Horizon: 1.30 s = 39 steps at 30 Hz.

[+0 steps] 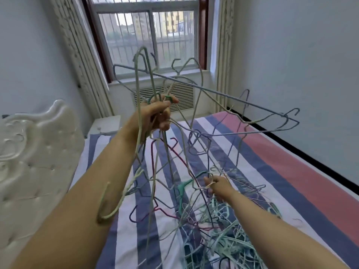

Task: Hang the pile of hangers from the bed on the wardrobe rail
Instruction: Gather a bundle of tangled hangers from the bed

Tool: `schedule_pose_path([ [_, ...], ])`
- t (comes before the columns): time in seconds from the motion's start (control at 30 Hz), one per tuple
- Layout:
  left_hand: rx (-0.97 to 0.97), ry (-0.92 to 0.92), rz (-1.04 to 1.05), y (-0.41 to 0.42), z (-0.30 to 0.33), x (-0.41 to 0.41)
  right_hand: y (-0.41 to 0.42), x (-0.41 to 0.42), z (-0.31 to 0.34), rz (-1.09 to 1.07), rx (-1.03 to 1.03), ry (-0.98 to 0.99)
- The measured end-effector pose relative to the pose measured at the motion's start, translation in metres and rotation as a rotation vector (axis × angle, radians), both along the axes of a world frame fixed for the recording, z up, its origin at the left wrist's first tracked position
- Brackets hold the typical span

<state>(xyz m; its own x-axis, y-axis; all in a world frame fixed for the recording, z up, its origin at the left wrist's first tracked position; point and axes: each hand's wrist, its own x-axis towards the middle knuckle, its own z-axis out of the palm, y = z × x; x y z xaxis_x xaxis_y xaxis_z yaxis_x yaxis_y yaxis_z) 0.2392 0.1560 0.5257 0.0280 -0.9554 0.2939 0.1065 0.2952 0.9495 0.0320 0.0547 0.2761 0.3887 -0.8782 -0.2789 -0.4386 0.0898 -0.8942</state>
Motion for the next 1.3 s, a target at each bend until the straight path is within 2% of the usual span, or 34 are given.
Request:
schedule_pose_path([
  [0.13,0.023,0.045,0.035,0.015,-0.027,0.043,-0.007,0.001,0.021,-0.169,-0.301,0.15],
  [0.23,0.034,0.163,0.086,0.025,-0.046,0.07,-0.023,-0.007,0.057,-0.224,-0.559,0.347],
  [0.33,0.068,0.204,0.137,0.03,-0.06,0.085,-0.032,-0.002,0.107,-0.219,-0.701,0.399],
  [0.5,0.177,0.207,0.182,0.03,-0.08,0.093,-0.036,0.002,0.177,-0.389,-0.823,0.625],
  [0.6,0.2,0.293,0.2,0.028,-0.086,0.096,-0.022,0.001,0.183,-0.298,-0.671,0.631],
  [0.67,0.218,0.35,0.248,0.023,-0.089,0.1,-0.004,0.003,0.174,-0.214,-0.534,0.484],
  [0.73,0.266,0.392,0.325,0.018,-0.092,0.107,0.002,0.0,0.149,-0.188,-0.456,0.451],
  [0.8,0.346,0.443,0.379,0.016,-0.101,0.115,-0.001,-0.005,0.12,-0.246,-0.29,0.419],
  [0.93,0.444,0.446,0.435,0.022,-0.131,0.123,0.006,-0.01,0.094,-0.434,0.019,0.104],
  [1.13,0.489,0.399,0.445,0.04,-0.16,0.122,0.037,-0.021,0.098,-0.526,0.205,-0.325],
  [1.23,0.524,0.289,0.42,0.045,-0.167,0.105,0.046,0.004,0.105,-0.552,0.207,-0.349],
  [1.3,0.535,0.183,0.389,0.049,-0.167,0.079,0.051,0.029,0.106,-0.543,0.09,-0.29],
])
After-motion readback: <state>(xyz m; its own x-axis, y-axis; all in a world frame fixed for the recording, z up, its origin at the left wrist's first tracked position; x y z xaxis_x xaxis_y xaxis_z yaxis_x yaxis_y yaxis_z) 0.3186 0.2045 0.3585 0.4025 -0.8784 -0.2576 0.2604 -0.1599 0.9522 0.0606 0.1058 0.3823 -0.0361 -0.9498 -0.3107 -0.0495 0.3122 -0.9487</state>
